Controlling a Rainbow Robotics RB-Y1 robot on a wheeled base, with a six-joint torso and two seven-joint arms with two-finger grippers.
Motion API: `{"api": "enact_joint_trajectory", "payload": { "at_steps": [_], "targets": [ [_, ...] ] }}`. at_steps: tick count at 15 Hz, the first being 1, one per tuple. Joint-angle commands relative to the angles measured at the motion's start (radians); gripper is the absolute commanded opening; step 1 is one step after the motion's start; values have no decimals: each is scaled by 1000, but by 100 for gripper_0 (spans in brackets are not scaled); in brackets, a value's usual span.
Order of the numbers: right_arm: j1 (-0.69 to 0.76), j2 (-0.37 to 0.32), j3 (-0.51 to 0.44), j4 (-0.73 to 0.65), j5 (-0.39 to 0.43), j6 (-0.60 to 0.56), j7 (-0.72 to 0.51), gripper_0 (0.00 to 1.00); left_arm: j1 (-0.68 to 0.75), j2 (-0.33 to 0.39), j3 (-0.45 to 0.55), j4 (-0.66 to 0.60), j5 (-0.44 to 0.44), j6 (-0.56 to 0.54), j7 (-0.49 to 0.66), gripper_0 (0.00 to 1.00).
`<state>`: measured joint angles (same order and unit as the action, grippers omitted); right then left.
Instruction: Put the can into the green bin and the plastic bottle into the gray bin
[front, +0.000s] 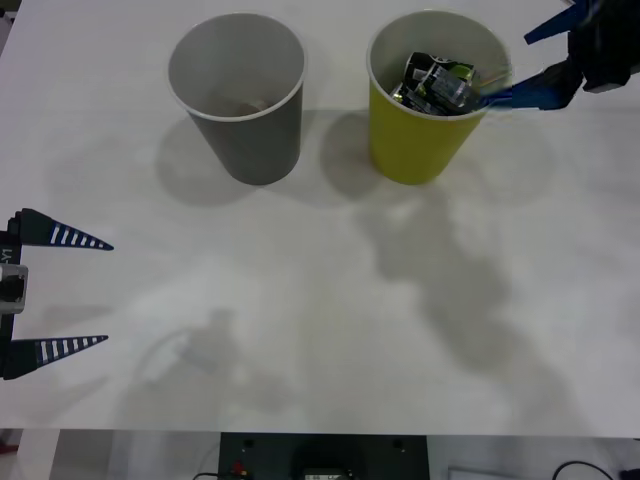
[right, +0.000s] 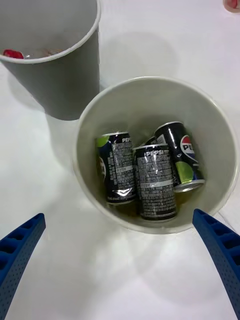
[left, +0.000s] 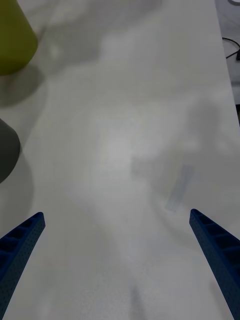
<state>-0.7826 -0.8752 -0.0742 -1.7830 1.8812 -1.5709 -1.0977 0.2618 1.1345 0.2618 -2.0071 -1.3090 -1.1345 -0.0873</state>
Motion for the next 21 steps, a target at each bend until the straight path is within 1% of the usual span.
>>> {"api": "enact_joint_trajectory", "payload": {
  "at_steps": [1,3,5,8,10,12,15,17,19,21],
  "targets": [
    [155,-2,-92,-147,-27,0,35,100,0,0,0,0,0,0,0,100],
    [243,-2,-142,-219,-37,0,104,100,0,0,0,0,0,0,0,100],
    [319,-2,-177,-254,-60,0,200,100,0,0,0,0,0,0,0,100],
    [427,-2,-214,-296,-88,0,305,100,0,0,0,0,0,0,0,100],
    [516,-2,-237,-299,-149,0,384,100,0,0,0,0,0,0,0,100],
    [572,-2,-254,-300,-175,0,473,100,0,0,0,0,0,0,0,100],
    [655,4,-277,-317,-177,0,570,100,0,0,0,0,0,0,0,100],
    [707,31,-305,-334,-177,0,639,100,0,0,0,0,0,0,0,100],
    [750,61,-325,-351,-177,0,683,100,0,0,0,0,0,0,0,100],
    [784,81,-328,-357,-177,0,733,100,0,0,0,0,0,0,0,100]
  ]
}}
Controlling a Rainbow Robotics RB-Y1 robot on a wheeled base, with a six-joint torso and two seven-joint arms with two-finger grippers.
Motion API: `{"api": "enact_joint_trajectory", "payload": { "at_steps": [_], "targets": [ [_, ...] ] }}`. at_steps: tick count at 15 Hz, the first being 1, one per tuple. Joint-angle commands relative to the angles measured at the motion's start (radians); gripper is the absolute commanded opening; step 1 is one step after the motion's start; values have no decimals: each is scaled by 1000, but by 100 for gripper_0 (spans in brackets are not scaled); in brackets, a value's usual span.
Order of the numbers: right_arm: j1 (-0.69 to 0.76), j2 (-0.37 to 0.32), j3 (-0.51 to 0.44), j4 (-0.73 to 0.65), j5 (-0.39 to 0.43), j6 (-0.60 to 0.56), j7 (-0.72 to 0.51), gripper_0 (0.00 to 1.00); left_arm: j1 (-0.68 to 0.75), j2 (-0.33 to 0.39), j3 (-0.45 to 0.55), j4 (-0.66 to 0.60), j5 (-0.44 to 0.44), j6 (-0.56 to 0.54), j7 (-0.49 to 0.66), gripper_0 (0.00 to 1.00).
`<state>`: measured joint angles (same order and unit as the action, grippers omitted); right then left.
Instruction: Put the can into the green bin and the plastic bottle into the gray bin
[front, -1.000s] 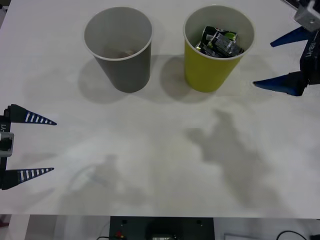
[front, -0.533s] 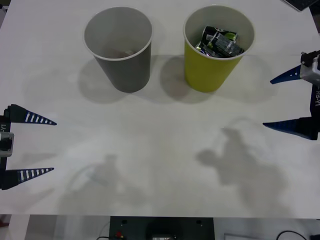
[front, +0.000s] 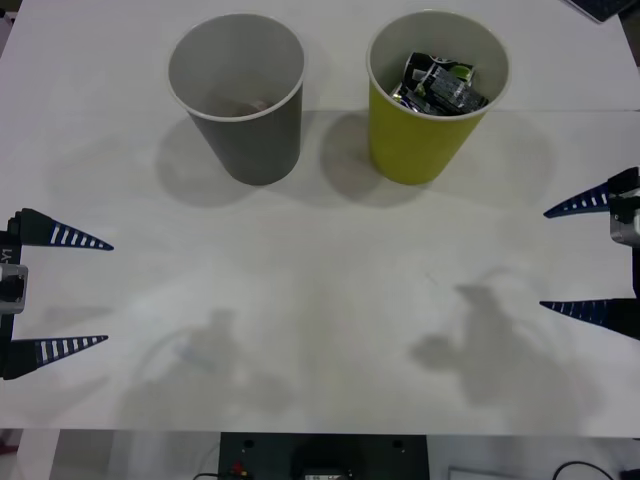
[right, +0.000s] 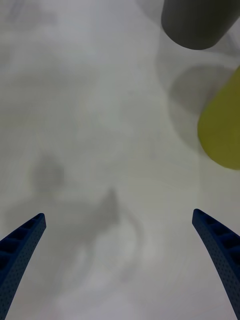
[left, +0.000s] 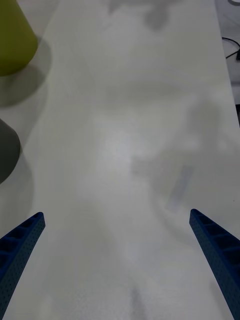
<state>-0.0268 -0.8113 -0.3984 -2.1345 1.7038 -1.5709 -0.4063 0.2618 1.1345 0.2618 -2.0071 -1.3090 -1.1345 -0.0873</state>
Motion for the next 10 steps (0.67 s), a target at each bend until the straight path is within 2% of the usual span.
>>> {"api": "enact_joint_trajectory", "payload": {
  "at_steps": [1,3,10],
  "targets": [
    [41,27,-7,-5,0,0,69,100,0,0,0,0,0,0,0,100],
    [61,40,-13,-5,-3,0,112,100,0,0,0,0,0,0,0,100],
    [67,40,-23,-5,-6,0,119,100,0,0,0,0,0,0,0,100]
  ]
}}
